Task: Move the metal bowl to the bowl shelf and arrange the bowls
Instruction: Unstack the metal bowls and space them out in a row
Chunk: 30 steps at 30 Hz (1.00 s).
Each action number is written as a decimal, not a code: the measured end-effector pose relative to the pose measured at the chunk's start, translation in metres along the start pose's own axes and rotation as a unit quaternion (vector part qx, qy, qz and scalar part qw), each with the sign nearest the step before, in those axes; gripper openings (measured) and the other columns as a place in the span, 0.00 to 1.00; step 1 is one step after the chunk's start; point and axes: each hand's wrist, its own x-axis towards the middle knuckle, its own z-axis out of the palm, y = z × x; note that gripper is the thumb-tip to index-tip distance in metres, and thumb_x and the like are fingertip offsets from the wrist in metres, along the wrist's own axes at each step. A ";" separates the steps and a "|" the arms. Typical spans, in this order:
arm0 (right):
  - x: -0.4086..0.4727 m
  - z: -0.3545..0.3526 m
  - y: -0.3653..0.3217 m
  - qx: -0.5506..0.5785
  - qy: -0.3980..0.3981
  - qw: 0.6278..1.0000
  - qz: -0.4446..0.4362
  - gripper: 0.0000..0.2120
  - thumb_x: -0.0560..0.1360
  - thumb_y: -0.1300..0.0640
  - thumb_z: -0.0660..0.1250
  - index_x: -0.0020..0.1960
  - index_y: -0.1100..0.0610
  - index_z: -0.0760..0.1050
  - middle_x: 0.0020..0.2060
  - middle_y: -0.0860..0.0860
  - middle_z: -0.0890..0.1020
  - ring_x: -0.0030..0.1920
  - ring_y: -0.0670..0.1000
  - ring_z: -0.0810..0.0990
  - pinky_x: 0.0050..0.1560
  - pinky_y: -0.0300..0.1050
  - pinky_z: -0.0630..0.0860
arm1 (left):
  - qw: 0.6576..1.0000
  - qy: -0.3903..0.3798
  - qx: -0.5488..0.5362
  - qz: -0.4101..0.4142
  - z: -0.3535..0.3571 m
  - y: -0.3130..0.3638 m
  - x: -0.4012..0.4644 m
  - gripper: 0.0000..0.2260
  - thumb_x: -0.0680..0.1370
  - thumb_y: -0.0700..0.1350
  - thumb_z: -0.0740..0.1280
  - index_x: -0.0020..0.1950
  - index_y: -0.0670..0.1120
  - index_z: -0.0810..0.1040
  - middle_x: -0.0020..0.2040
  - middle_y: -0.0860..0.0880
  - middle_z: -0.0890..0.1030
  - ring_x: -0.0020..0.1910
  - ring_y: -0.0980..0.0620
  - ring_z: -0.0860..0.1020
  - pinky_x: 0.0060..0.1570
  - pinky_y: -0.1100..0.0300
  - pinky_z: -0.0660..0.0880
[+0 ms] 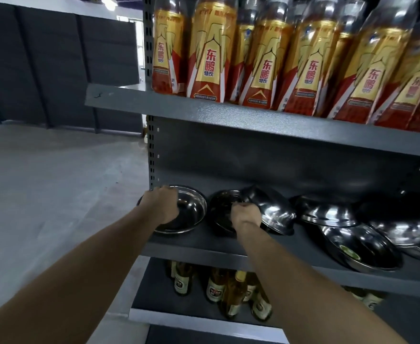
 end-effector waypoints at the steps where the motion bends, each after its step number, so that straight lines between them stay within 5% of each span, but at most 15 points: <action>1: 0.005 -0.009 0.004 0.006 0.009 1.000 0.008 0.14 0.77 0.57 0.62 0.51 0.64 0.82 0.49 0.61 0.86 0.51 0.62 0.84 0.55 0.50 0.80 | 1.000 0.001 0.001 0.010 0.000 0.009 0.004 0.20 0.77 0.44 0.63 0.69 0.44 0.72 0.66 0.42 0.75 0.63 0.41 0.75 0.60 0.47 0.75; 4: 0.022 -0.034 0.019 0.034 0.033 0.998 0.028 0.16 0.78 0.54 0.61 0.56 0.64 0.81 0.51 0.61 0.85 0.54 0.63 0.83 0.59 0.53 0.79 | 0.999 0.003 0.010 0.040 0.000 0.041 0.014 0.21 0.77 0.44 0.61 0.70 0.44 0.71 0.68 0.43 0.74 0.66 0.41 0.74 0.62 0.46 0.73; 9: 0.040 -0.078 0.042 0.044 0.084 0.994 0.049 0.15 0.78 0.53 0.64 0.56 0.62 0.81 0.53 0.59 0.84 0.56 0.60 0.81 0.49 0.40 0.70 | 0.996 0.000 0.009 0.090 0.005 0.096 0.031 0.18 0.78 0.44 0.62 0.68 0.44 0.72 0.66 0.42 0.74 0.66 0.41 0.74 0.63 0.49 0.73; 13: 0.055 -0.104 0.062 0.064 0.094 0.990 0.081 0.13 0.78 0.53 0.64 0.50 0.62 0.81 0.50 0.60 0.84 0.52 0.61 0.82 0.55 0.47 0.78 | 0.992 -0.009 0.011 0.125 0.010 0.135 0.042 0.19 0.78 0.46 0.61 0.69 0.46 0.71 0.66 0.44 0.74 0.66 0.42 0.73 0.60 0.49 0.72; 16: 0.066 -0.117 0.075 0.066 0.086 0.989 0.100 0.15 0.78 0.52 0.65 0.37 0.59 0.78 0.44 0.59 0.84 0.42 0.57 0.82 0.50 0.47 0.78 | 0.990 -0.013 0.008 0.138 0.014 0.155 0.049 0.18 0.79 0.48 0.61 0.69 0.47 0.72 0.67 0.45 0.74 0.67 0.43 0.72 0.60 0.48 0.72; 21: 0.083 -0.127 0.081 0.091 0.070 0.986 0.121 0.19 0.78 0.49 0.64 0.49 0.65 0.81 0.46 0.61 0.85 0.50 0.62 0.84 0.57 0.58 0.80 | 0.990 -0.028 0.009 0.139 0.019 0.171 0.061 0.17 0.79 0.48 0.60 0.68 0.47 0.72 0.67 0.46 0.74 0.67 0.44 0.72 0.61 0.48 0.72; 25: 0.095 -0.127 0.077 0.125 0.039 0.982 0.139 0.21 0.78 0.41 0.63 0.39 0.58 0.77 0.33 0.53 0.82 0.32 0.54 0.82 0.32 0.46 0.79 | 0.991 -0.039 0.003 0.127 0.022 0.177 0.070 0.20 0.82 0.53 0.57 0.72 0.47 0.69 0.70 0.45 0.72 0.68 0.44 0.71 0.62 0.47 0.71; 30: 0.105 -0.126 0.075 0.145 -0.029 0.979 0.142 0.24 0.76 0.37 0.64 0.46 0.60 0.78 0.39 0.53 0.83 0.29 0.49 0.80 0.28 0.40 0.74 | 0.992 -0.062 -0.033 0.107 0.027 0.192 0.078 0.27 0.83 0.57 0.52 0.78 0.44 0.61 0.75 0.43 0.67 0.71 0.42 0.68 0.68 0.47 0.68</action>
